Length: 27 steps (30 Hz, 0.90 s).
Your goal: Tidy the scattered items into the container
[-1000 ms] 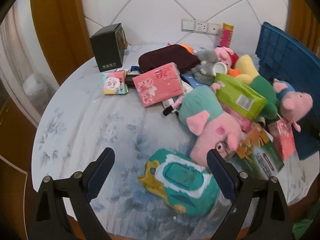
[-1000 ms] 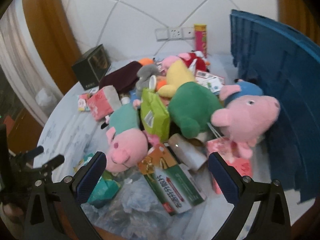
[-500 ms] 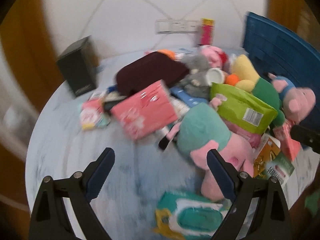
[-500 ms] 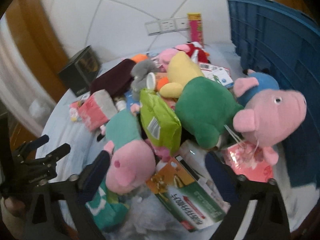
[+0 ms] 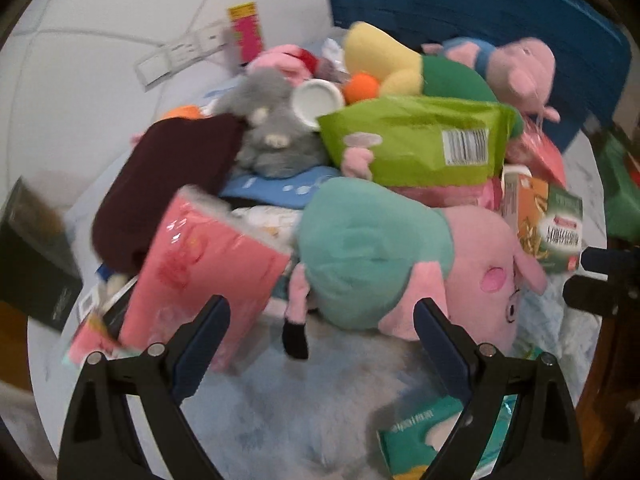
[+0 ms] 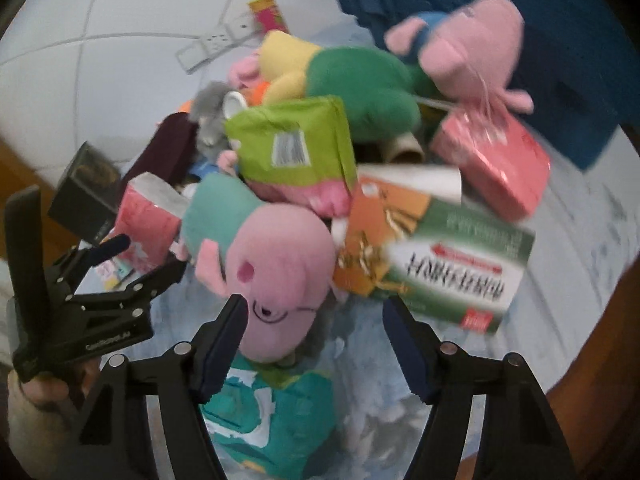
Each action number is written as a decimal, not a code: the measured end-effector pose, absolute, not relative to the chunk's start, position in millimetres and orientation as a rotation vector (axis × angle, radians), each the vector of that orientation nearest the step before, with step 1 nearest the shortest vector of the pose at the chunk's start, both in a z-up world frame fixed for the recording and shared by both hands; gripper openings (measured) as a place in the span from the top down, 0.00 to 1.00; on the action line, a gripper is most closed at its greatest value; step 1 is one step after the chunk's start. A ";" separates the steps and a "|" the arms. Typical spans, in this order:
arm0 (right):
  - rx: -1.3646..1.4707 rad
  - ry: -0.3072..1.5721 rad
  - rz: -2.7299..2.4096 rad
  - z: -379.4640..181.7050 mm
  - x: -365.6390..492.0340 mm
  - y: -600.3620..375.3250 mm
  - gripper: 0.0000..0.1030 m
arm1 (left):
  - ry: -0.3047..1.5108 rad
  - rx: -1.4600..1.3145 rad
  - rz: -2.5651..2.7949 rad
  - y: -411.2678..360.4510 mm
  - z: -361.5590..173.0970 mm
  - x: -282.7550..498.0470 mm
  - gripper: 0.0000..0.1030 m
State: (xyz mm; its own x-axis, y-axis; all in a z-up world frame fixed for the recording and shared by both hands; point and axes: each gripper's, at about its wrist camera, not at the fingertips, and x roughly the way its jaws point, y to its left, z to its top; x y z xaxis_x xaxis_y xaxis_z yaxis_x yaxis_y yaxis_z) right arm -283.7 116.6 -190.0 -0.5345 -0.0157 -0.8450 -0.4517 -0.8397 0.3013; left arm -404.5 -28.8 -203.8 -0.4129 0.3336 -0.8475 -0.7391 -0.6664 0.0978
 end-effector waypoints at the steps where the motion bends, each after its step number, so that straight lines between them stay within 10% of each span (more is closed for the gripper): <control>1: -1.350 0.744 2.416 -194.9 -283.5 114.7 0.31 | 0.636 -1.110 2.080 -25.4 -207.5 -404.9 0.11; 22: -1.252 0.898 2.197 -252.3 -311.4 87.8 0.14 | 0.691 -0.901 1.824 -8.1 -245.8 -420.1 0.06; 27: -1.271 0.890 2.210 -249.8 -315.2 92.9 0.47 | 0.713 -0.870 1.782 -2.9 -243.6 -410.6 0.12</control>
